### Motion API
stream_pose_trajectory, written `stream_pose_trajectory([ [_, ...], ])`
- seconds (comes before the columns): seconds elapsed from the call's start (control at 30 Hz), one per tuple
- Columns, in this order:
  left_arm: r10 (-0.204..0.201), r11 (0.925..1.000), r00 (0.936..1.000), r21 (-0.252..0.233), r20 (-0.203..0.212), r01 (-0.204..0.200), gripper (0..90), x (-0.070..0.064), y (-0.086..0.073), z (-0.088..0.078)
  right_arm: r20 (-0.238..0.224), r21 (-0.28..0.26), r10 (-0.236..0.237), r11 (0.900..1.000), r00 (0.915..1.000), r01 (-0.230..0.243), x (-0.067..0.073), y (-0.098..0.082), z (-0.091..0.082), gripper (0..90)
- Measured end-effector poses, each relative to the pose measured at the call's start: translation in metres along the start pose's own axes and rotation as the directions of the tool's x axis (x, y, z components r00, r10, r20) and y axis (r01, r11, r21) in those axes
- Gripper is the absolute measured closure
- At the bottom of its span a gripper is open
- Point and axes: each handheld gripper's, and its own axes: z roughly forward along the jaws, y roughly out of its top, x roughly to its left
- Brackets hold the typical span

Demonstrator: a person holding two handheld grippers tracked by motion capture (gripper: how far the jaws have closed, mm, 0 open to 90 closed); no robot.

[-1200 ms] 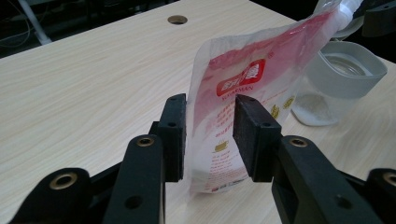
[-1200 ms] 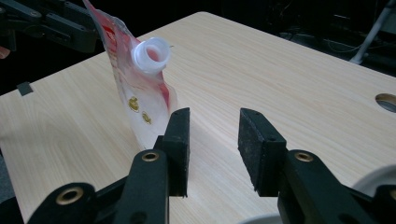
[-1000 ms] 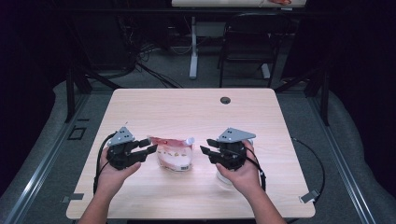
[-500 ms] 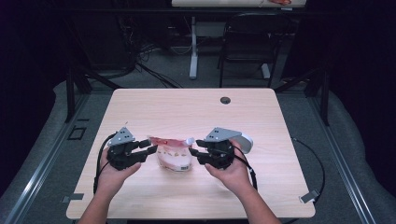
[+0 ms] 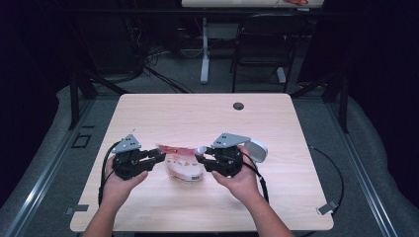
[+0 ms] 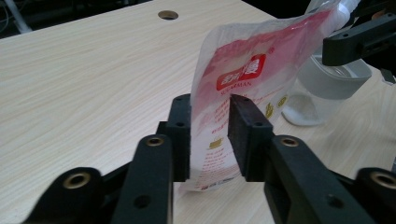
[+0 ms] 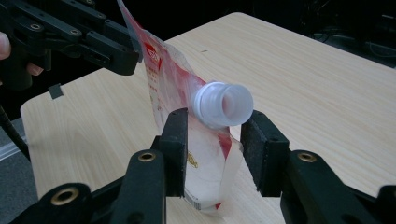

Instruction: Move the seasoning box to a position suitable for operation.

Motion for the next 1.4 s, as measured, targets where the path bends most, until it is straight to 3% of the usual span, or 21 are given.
stream_pose_trajectory([
  [0.43,0.039,0.9992,0.9991,-0.004,-0.018,-0.039,90.0,-0.006,0.003,-0.004,0.014,0.012,-0.028,1.0,0.9995,0.028,0.0,0.0,-0.003,64.3],
  [1.4,0.081,0.9966,0.9953,0.007,0.053,-0.082,90.0,-0.026,0.006,0.005,0.034,0.025,-0.054,0.998,0.998,0.053,-0.002,-0.011,-0.031,65.0],
])
